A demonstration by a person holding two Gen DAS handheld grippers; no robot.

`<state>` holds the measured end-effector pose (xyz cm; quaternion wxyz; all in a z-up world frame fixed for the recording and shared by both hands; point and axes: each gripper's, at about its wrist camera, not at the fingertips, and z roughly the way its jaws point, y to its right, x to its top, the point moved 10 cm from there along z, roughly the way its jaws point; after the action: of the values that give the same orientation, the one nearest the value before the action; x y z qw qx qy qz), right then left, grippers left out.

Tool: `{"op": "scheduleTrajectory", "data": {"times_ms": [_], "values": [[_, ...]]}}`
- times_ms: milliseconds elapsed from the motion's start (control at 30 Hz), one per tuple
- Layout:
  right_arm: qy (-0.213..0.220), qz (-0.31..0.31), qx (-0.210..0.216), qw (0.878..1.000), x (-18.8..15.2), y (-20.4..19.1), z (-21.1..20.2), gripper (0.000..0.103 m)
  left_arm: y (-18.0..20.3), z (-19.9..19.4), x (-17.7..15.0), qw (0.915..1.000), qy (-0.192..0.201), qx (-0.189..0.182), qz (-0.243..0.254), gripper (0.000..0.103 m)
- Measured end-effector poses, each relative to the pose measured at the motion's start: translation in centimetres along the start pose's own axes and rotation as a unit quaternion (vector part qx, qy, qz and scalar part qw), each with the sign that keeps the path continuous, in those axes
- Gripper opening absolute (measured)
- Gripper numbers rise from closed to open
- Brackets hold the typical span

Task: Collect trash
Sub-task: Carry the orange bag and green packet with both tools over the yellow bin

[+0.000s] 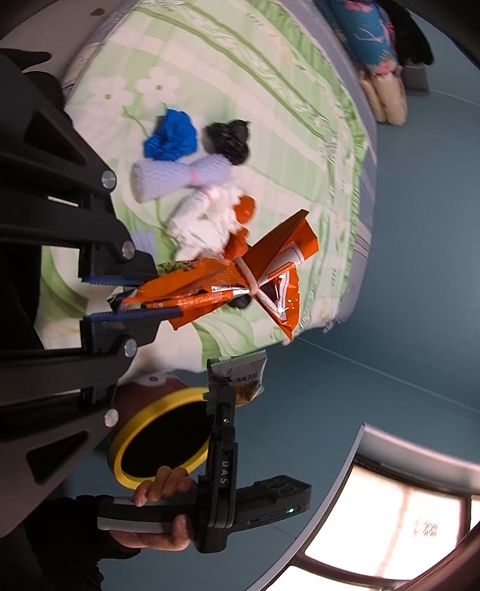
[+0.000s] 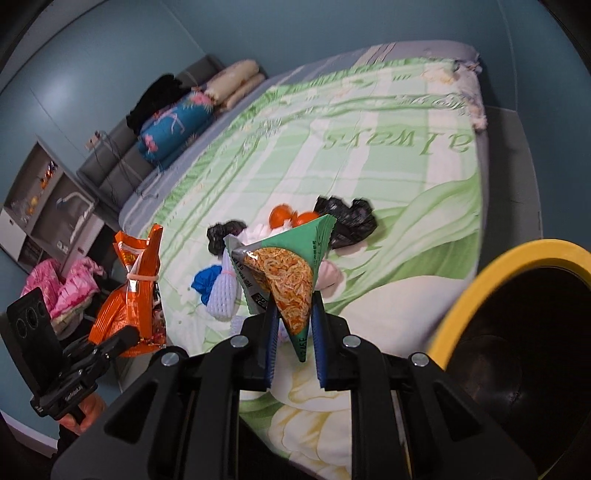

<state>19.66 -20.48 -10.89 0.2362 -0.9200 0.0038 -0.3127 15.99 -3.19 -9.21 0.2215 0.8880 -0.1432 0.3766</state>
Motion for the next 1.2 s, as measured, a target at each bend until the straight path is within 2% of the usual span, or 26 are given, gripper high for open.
{"op": "scheduleTrajectory", "data": {"times_ms": [300,633,900,1200], "values": [[0.067,0.027,-0.026,0.997,0.5,3.8,-6.6,0.016,6.1,0.9,2.1,0.9982,-0.003,-0.009,0.058,0.01],[0.137,0.078,-0.134,0.978,0.0,11.2,-13.6,0.016,14.4,5.7,2.8,0.991,-0.038,-0.059,0.114,0.01],[0.131,0.126,-0.155,0.971,-1.7,15.5,-14.0,0.017,19.0,10.5,0.7,0.9844,-0.087,-0.104,0.112,0.01],[0.12,0.157,-0.161,0.967,-2.9,18.1,-13.5,0.017,21.1,13.3,-1.7,0.9791,-0.127,-0.121,0.103,0.01]]}}
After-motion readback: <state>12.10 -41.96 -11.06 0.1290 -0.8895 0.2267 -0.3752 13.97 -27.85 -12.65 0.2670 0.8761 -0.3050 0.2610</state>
